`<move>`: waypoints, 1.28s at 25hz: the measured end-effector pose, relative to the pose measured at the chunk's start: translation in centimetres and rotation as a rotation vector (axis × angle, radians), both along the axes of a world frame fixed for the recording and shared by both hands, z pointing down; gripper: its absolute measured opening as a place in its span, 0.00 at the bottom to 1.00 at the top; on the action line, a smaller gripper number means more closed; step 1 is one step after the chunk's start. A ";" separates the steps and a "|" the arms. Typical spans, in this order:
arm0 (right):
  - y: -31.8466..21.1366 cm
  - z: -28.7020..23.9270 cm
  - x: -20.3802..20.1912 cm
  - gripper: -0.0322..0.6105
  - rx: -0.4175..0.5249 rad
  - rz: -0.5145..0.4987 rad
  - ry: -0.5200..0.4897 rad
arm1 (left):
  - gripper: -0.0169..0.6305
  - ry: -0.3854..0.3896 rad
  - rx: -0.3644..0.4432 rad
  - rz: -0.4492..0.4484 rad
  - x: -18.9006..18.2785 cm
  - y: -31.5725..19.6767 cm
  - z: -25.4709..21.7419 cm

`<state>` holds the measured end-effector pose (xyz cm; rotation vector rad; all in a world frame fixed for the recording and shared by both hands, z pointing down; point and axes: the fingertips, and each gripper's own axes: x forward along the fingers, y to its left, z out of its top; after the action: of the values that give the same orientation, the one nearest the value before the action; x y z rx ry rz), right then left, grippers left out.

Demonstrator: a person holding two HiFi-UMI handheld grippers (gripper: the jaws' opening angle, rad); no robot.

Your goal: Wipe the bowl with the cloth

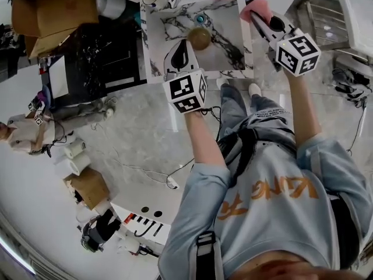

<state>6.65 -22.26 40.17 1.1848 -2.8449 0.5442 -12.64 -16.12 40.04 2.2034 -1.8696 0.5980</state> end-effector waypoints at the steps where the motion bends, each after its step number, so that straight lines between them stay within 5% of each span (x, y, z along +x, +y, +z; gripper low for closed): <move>1: -0.2 0.0 -0.3 0.11 0.000 -0.002 0.002 | 0.06 0.005 0.004 -0.002 -0.3 -0.2 0.0; 8: -0.9 0.9 -4.3 0.11 -0.016 -0.048 0.008 | 0.06 -0.036 -0.042 0.029 -2.1 -0.6 1.5; 15: -1.1 3.1 -5.7 0.11 -0.059 -0.025 0.038 | 0.06 -0.166 -0.111 0.125 -3.2 -2.0 4.2; 24: -2.3 6.0 -5.0 0.11 -0.117 0.084 0.104 | 0.07 -0.238 -0.398 0.248 -5.5 -4.6 13.3; 27: -2.5 6.9 -5.2 0.11 -0.137 0.118 0.121 | 0.19 -0.227 -0.467 0.303 -5.6 -5.4 16.2; 32: -2.6 8.2 -5.4 0.11 -0.170 0.171 0.133 | 0.22 -0.259 -0.575 0.482 -4.1 -5.2 20.1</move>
<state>1.28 -24.88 48.35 1.3839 -2.5457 0.6706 -16.74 -21.30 60.15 2.2212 -1.0317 1.3610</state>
